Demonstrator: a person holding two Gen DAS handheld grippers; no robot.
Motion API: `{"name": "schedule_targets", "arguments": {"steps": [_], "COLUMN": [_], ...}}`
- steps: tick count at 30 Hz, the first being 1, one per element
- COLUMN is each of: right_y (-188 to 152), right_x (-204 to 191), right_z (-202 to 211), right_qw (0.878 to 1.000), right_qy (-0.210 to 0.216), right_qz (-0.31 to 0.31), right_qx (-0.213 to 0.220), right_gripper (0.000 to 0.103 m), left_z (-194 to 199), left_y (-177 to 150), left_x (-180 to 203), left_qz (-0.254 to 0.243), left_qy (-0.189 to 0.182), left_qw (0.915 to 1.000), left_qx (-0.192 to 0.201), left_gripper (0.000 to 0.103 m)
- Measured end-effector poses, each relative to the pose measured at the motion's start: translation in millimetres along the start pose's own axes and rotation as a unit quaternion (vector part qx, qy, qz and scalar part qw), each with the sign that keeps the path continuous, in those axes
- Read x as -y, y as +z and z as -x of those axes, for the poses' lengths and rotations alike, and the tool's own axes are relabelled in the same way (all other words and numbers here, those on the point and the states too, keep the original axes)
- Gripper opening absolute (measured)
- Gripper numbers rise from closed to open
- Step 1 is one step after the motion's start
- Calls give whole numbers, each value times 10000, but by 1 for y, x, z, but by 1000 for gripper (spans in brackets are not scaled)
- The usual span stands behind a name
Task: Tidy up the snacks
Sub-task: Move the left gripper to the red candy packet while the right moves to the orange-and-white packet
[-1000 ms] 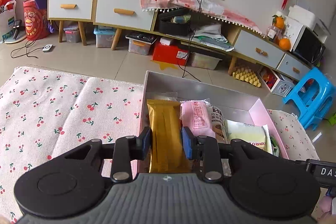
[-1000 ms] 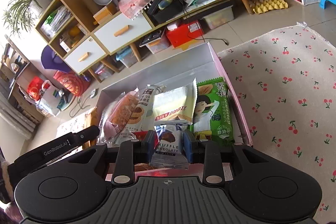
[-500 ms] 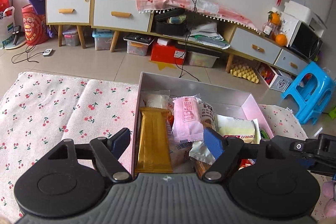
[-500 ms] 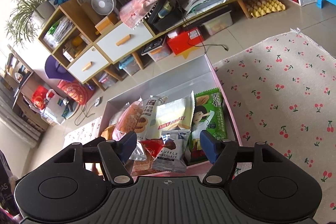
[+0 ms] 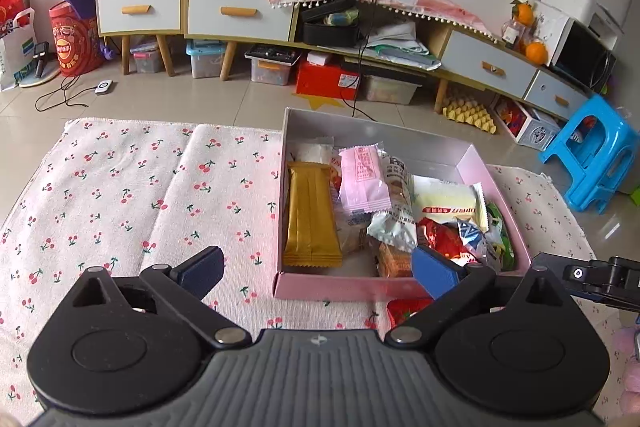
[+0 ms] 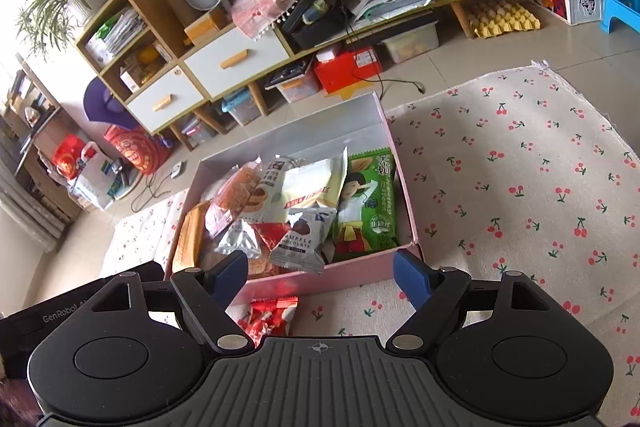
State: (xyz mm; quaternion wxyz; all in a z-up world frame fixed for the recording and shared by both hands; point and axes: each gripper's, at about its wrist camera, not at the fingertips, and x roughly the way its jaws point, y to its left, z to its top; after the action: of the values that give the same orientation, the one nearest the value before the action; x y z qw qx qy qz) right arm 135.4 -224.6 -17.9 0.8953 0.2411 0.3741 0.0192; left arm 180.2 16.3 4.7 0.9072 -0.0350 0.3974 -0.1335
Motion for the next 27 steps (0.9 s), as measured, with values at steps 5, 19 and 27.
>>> {"name": "schedule_targets", "arguments": {"steps": [5,19,27], "right_y": [-9,-36,-50], "right_x": [2,18,39], "right_z": [5,5,3], "right_qw": [9997,9954,9917], "right_qy": [-118,-649,-977], "right_qz": [205,595,658], "right_qx": [-85,-367,-521], "right_gripper": [83,83,83], "left_z": [8,18,21], "left_y": [-11,-53,-71], "left_x": [-2,-8,-16], "left_qz": [-74,-374,-657], "left_qy": [70,70,102], "left_qw": [9999,9989,9974], "left_qx": [-128,-276,-264], "left_gripper": [102,102,102]}}
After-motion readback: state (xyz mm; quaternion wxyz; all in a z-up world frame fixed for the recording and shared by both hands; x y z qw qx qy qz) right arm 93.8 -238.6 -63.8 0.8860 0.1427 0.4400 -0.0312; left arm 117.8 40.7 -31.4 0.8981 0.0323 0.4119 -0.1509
